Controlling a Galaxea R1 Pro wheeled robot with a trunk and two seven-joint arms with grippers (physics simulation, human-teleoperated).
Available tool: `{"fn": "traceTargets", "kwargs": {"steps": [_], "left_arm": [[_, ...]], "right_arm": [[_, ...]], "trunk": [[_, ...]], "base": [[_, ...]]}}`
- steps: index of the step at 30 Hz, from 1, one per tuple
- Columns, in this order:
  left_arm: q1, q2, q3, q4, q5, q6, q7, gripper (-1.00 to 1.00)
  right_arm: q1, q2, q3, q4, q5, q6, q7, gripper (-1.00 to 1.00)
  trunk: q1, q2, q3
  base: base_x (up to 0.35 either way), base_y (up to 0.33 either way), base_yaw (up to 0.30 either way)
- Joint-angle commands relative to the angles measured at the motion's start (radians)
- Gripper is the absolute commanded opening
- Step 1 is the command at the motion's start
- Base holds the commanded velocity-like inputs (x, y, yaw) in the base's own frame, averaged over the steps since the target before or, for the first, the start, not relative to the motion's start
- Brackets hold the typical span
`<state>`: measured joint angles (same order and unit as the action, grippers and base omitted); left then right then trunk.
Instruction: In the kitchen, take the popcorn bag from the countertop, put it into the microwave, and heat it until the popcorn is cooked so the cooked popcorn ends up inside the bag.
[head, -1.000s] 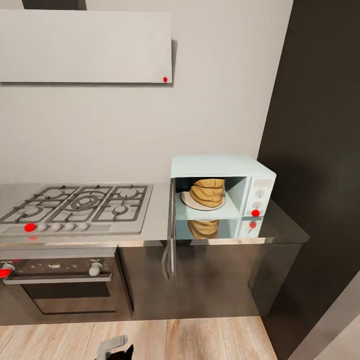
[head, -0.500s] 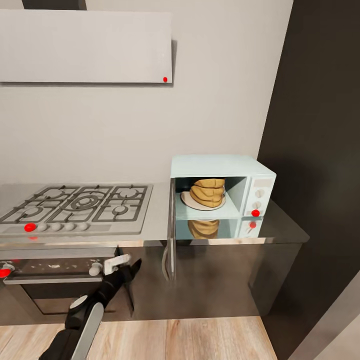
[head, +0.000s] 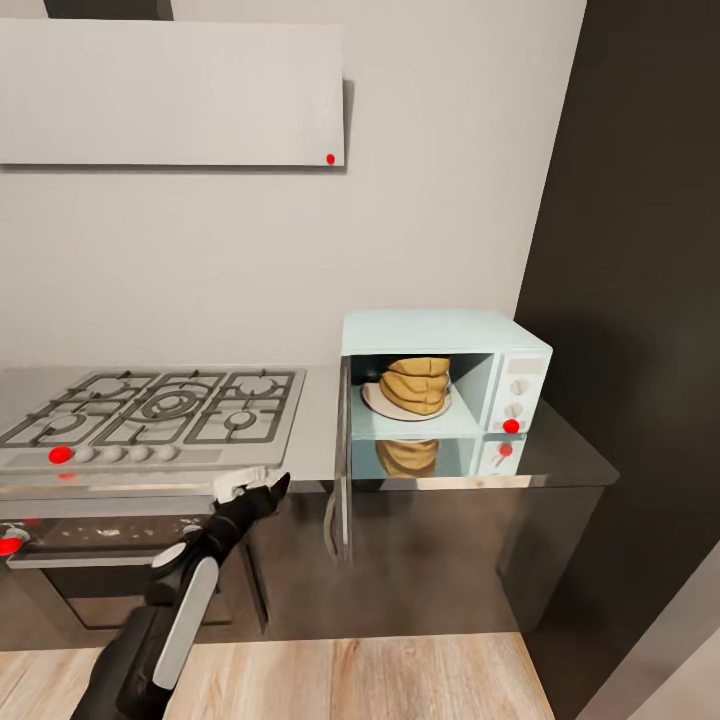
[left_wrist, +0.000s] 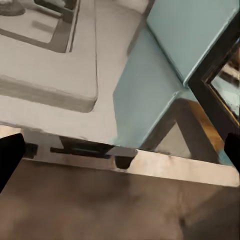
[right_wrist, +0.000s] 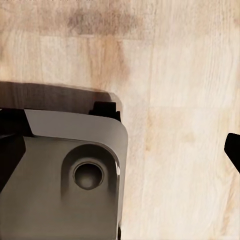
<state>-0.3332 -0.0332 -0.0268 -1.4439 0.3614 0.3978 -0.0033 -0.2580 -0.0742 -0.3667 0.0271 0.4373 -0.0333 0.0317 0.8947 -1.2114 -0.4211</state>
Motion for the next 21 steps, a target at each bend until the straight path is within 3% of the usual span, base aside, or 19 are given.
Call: {"fn": "traceTargets", "kwargs": {"steps": [1,3,5,7,8,10,12,21], "left_arm": [[-0.001,0.000,-0.024,-0.007,0.005,0.006,0.001,1.00],[-0.001,-0.001,-0.064,-0.016,0.004,0.006,0.002,1.00],[-0.001,-0.001,-0.145,-0.028,-0.002,0.010,0.003,1.00],[-0.001,-0.002,-0.201,-0.032,-0.039,0.014,0.006,1.00],[-0.001,-0.002,-0.212,-0.032,-0.061,0.015,0.006,1.00],[-0.001,-0.003,-0.226,-0.033,-0.105,0.016,0.005,1.00],[-0.001,-0.003,-0.230,-0.033,-0.119,0.016,0.004,1.00],[-0.001,-0.002,-0.231,-0.033,-0.128,0.018,0.003,1.00]], "right_arm": [[-0.001,-0.001,-0.009,0.003,0.008,-0.003,0.002,1.00],[-0.001,-0.001,-0.009,0.003,0.008,-0.004,0.002,1.00],[-0.001,-0.001,-0.009,0.003,0.008,-0.005,0.002,1.00],[-0.001,-0.001,-0.009,0.003,0.008,-0.005,0.002,1.00],[-0.001,-0.001,-0.009,0.002,0.008,-0.005,0.002,1.00],[-0.001,-0.001,-0.009,0.002,0.008,-0.005,0.002,1.00],[-0.001,-0.001,-0.009,0.002,0.008,-0.005,0.002,1.00],[-0.001,-0.001,-0.009,0.002,0.007,-0.005,0.002,1.00]], "trunk": [[0.000,-0.001,-0.001],[0.000,-0.001,-0.001],[0.000,-0.001,-0.001],[0.000,-0.001,-0.001],[0.000,-0.001,-0.001],[0.000,-0.001,-0.001],[0.000,-0.001,-0.001],[0.000,-0.001,-0.001]], "base": [[0.000,0.000,0.000],[0.000,0.000,0.000],[0.000,0.000,0.000],[0.000,0.000,0.000],[0.000,0.000,0.000],[0.000,0.000,0.000],[0.000,0.000,0.000],[0.000,0.000,0.000]]}}
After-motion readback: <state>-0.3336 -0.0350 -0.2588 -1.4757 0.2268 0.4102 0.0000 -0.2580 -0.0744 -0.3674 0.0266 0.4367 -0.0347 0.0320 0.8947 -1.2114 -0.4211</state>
